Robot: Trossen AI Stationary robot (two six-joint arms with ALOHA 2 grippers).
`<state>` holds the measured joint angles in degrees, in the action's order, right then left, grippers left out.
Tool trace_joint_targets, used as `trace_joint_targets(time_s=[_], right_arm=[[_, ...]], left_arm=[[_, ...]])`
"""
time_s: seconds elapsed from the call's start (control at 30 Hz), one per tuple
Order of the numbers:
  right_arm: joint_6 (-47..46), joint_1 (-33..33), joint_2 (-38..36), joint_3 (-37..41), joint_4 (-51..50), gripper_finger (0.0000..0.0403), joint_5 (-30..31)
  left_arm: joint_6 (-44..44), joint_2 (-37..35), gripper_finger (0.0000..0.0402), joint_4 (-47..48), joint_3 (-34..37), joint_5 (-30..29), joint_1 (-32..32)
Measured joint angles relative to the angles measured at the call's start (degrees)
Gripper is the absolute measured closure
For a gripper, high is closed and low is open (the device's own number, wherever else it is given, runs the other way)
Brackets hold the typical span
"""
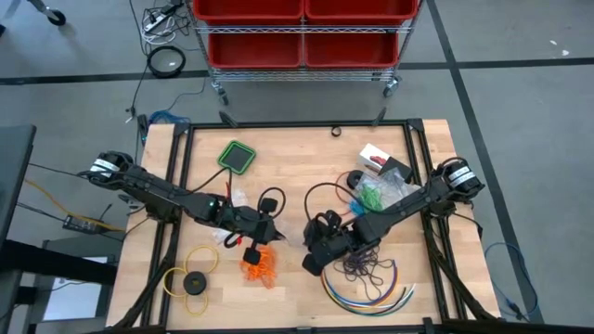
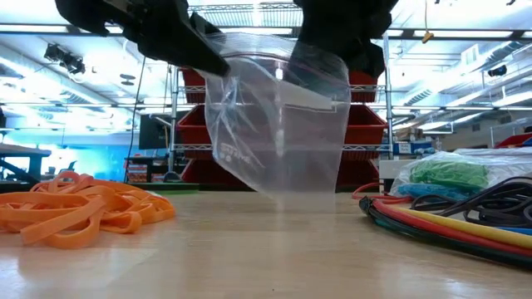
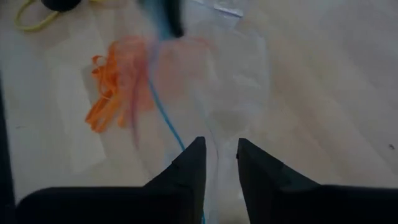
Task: Sort rubber bands
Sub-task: Open the transparent zip bag
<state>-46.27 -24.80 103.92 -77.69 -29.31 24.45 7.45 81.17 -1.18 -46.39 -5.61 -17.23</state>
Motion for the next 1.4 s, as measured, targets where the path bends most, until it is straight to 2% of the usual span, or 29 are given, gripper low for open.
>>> trace_joint_targets(time_s=[0.17,0.53,0.8,1.07,1.13,1.27,1.4], right_arm=[[1.5,-0.7,0.0,0.0,3.2,0.0332,-0.3],[1.8,-0.7,0.0,0.0,4.4,0.0276,-0.5],[1.9,-0.7,0.0,0.0,4.0,0.0275,-1.5],[1.4,-0.7,0.0,0.6,2.6,0.0306,-1.2],[1.4,-0.7,0.1,0.9,2.0,0.0326,-1.2],[2.3,-0.9,0.1,0.9,1.6,0.039,0.2],[2.6,-1.0,0.1,0.9,1.6,0.04,3.9]], left_arm=[[-0.2,0.0,0.0392,0.9,0.0,-2.0,0.3],[-0.2,0.0,0.0392,0.7,0.0,-3.2,0.4],[-0.2,0.0,0.0392,-1.1,0.0,-4.7,0.4],[-0.2,0.0,0.0392,-2.7,0.0,-3.7,0.4],[-0.2,0.0,0.0392,-2.7,0.0,-2.8,0.4],[-0.3,0.0,0.0392,-2.6,0.0,-1.3,0.4],[-0.2,0.0,0.0392,-1.8,0.0,-0.9,0.4]])
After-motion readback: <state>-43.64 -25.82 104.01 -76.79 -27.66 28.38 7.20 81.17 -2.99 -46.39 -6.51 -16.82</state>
